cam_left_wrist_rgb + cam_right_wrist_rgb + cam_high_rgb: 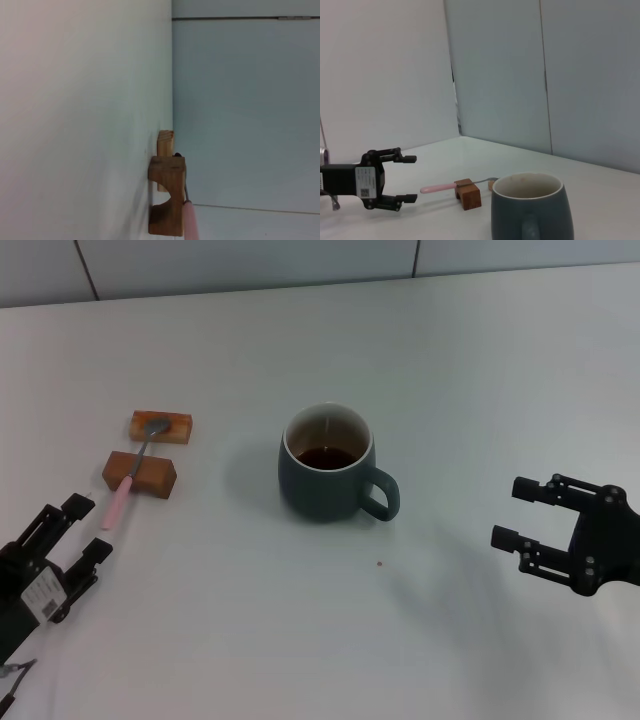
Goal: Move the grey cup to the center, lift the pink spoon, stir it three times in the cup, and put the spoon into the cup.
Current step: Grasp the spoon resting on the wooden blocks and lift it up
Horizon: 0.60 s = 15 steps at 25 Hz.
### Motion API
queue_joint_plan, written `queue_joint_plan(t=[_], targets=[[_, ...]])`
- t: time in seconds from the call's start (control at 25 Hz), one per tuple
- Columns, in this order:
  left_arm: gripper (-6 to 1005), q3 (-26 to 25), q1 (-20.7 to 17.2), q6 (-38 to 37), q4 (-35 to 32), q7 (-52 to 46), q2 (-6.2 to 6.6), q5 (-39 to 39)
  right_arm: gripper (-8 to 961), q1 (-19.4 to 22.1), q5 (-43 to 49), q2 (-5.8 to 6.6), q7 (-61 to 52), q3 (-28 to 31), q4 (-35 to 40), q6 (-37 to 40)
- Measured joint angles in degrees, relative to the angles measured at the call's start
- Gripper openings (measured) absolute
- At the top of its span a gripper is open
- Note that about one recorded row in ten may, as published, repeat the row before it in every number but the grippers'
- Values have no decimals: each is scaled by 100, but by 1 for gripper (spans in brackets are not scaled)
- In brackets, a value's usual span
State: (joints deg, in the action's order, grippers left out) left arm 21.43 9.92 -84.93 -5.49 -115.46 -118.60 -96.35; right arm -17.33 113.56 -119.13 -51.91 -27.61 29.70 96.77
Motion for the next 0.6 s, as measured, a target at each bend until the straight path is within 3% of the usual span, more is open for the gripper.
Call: queue_joint_plan(t=[0.6], targets=[[805,-86,249,295,127,-1,4,30,660,18,-32,-5,-5,30,-9,0]])
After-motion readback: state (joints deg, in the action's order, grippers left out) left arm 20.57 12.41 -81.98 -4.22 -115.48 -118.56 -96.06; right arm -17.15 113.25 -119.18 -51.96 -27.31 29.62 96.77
